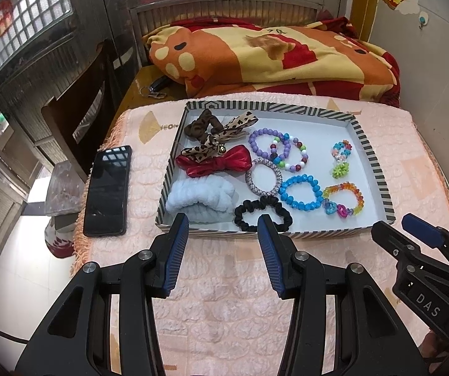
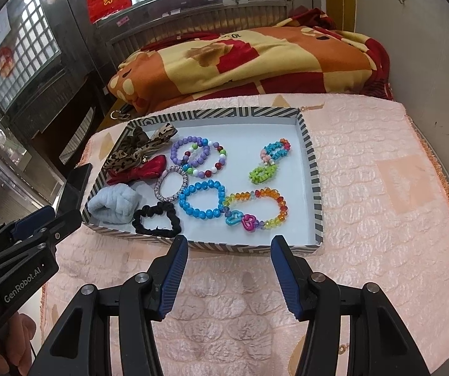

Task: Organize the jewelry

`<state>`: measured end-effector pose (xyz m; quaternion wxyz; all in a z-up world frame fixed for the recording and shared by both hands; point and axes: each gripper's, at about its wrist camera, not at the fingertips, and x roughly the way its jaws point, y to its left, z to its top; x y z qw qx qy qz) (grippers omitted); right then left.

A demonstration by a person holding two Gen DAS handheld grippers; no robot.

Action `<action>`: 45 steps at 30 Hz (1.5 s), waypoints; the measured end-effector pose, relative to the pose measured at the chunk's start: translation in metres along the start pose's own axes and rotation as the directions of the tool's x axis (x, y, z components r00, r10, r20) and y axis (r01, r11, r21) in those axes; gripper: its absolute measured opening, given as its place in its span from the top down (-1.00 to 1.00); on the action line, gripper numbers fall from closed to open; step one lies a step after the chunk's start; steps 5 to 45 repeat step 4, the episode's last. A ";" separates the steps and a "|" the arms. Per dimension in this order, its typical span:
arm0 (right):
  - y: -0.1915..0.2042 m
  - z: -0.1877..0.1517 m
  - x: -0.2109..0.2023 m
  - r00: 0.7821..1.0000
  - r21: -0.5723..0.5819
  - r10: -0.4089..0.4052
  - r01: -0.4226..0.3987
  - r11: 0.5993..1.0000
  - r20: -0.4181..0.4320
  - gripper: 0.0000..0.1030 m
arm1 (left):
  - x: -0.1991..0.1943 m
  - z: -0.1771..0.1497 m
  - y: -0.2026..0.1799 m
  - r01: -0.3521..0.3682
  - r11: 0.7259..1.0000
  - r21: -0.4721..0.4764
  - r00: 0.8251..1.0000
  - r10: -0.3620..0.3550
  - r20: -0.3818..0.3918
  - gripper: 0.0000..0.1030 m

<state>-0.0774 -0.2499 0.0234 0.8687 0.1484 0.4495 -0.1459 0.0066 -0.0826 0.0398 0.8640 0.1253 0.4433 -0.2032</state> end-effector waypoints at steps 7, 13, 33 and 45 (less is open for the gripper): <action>-0.006 0.000 0.003 1.000 0.004 0.000 0.000 1.000 -0.001 -0.04 | 0.003 0.000 -0.001 0.005 1.000 0.007 1.000 -0.005 -0.005 0.12; -0.006 0.000 0.003 1.000 0.004 0.000 0.000 1.000 -0.001 -0.04 | 0.003 0.000 -0.001 0.005 1.000 0.007 1.000 -0.005 -0.005 0.12; -0.006 0.000 0.003 1.000 0.004 0.000 0.000 1.000 -0.001 -0.04 | 0.003 0.000 -0.001 0.005 1.000 0.007 1.000 -0.005 -0.005 0.12; -0.006 0.000 0.003 1.000 0.004 0.000 0.000 1.000 -0.001 -0.04 | 0.003 0.000 -0.001 0.005 1.000 0.007 1.000 -0.005 -0.005 0.12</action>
